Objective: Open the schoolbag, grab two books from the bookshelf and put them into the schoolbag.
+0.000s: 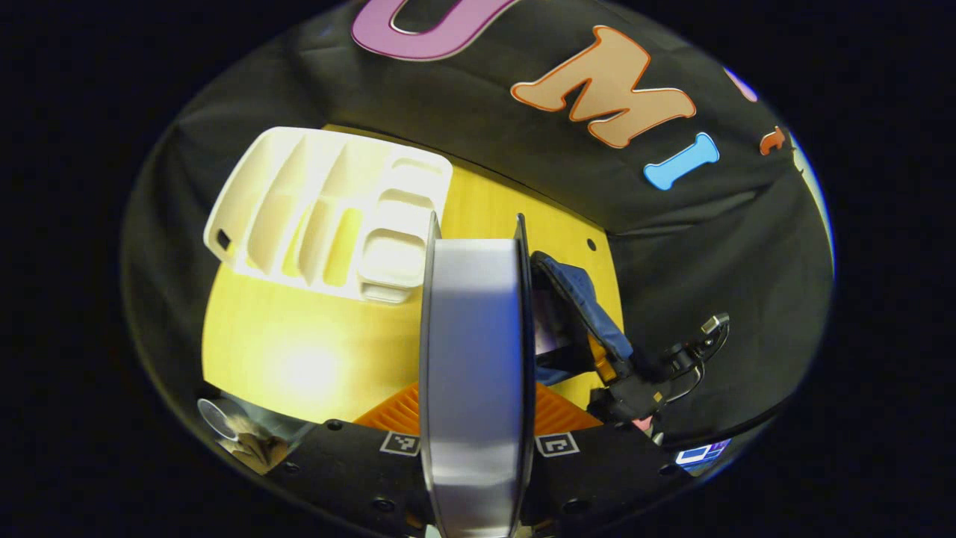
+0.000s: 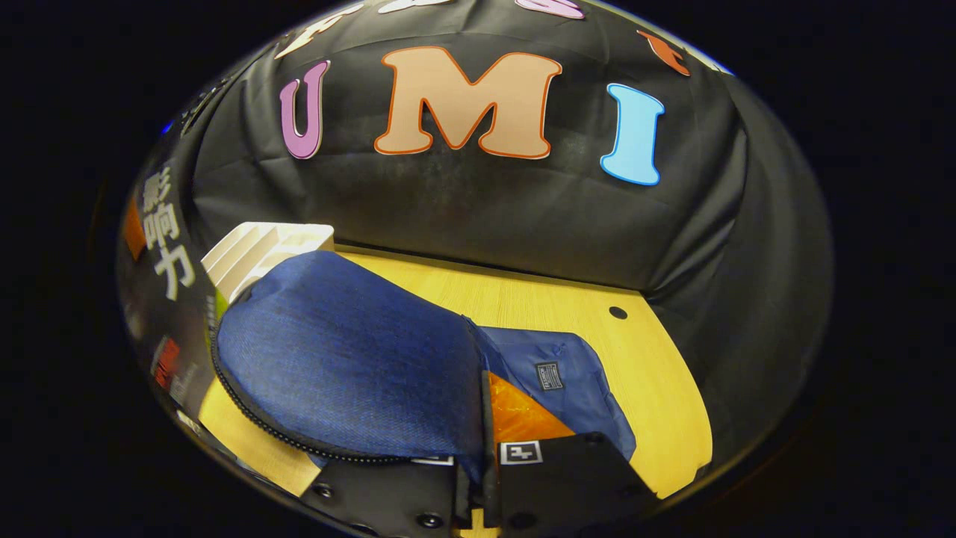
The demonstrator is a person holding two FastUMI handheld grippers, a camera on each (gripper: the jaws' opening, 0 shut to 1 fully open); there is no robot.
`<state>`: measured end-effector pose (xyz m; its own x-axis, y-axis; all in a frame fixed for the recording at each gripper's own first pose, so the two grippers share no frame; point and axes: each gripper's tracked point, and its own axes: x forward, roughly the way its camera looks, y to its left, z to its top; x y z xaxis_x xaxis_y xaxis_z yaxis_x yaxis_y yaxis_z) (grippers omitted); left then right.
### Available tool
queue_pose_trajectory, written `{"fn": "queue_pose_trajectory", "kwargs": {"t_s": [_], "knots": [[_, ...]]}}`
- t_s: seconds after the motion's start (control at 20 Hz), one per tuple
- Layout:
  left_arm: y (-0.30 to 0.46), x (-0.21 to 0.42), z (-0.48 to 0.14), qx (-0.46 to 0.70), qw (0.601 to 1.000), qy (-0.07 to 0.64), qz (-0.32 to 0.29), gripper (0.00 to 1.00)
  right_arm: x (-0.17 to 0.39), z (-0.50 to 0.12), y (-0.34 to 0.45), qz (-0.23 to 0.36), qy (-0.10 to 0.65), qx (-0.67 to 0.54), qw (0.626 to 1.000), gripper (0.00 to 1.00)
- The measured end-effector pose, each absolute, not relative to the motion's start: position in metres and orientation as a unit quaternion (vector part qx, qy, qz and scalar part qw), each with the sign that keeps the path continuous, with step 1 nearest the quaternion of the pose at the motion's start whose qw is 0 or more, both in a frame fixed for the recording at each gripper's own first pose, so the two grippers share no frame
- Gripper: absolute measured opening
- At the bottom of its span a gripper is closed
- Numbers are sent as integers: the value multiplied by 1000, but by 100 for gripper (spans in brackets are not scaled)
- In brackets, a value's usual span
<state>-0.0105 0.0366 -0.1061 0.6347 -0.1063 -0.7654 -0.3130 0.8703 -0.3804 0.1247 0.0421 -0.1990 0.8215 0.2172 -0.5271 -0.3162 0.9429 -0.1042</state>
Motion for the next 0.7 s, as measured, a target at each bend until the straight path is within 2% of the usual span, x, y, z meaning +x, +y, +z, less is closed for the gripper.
{"fn": "queue_pose_trajectory", "kwargs": {"t_s": [0.15,0.3,0.7], "knots": [[17,30,-140,-293,859,420,25,40,126,-198,42,135,266,-87,951,7],[8,57,-169,-313,857,410,17,39,127,-199,42,132,268,-82,951,7],[-25,133,-213,-374,859,348,-34,40,126,-200,44,133,270,-80,950,7]]}}
